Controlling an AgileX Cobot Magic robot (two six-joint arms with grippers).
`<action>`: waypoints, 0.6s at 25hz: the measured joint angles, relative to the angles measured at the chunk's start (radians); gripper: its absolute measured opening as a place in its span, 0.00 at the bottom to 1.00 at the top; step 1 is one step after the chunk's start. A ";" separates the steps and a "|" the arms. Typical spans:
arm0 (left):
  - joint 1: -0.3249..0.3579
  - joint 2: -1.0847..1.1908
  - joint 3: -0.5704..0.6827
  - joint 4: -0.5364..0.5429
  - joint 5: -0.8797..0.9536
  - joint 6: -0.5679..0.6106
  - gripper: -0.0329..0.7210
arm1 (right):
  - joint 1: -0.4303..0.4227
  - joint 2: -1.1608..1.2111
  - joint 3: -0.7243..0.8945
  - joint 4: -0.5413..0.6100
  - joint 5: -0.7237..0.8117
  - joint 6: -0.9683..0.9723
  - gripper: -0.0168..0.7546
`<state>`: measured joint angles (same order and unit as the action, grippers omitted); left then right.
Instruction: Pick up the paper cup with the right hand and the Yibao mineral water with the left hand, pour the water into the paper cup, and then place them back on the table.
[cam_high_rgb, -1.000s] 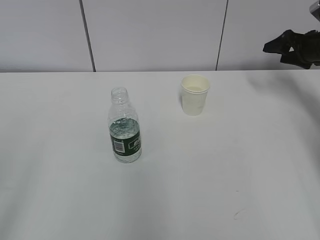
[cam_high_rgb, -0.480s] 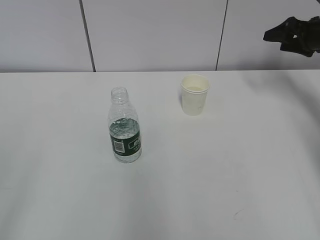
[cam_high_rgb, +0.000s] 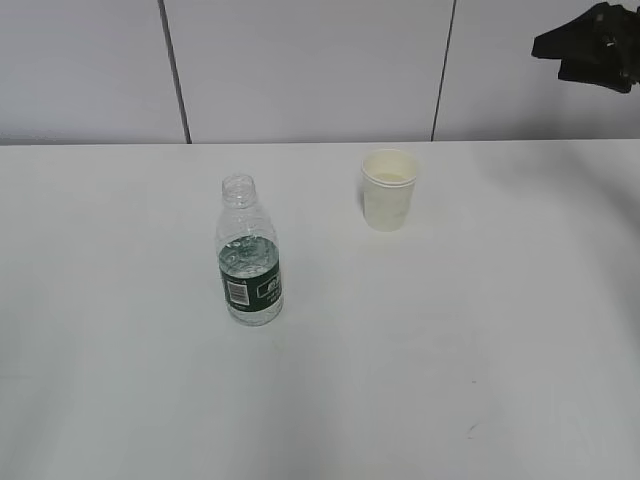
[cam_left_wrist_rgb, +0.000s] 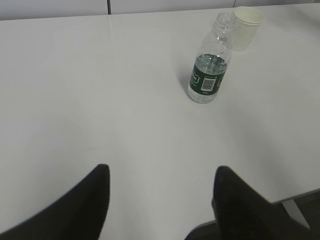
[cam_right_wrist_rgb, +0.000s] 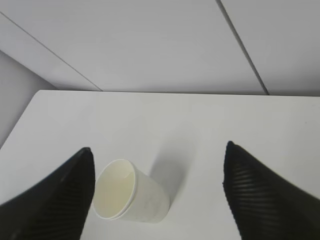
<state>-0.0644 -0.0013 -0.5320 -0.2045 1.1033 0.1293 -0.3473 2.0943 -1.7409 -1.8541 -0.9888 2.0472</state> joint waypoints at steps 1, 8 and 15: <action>0.000 0.000 0.000 -0.003 0.001 0.000 0.59 | -0.001 -0.010 0.000 0.000 -0.004 0.002 0.79; 0.000 0.000 0.000 -0.032 0.001 0.000 0.59 | -0.005 -0.028 0.000 0.000 -0.019 0.002 0.79; 0.000 0.000 0.000 -0.033 0.001 0.000 0.59 | -0.005 -0.028 0.000 0.000 -0.017 0.002 0.79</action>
<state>-0.0644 -0.0015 -0.5320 -0.2378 1.1040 0.1293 -0.3523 2.0661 -1.7409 -1.8541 -1.0058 2.0488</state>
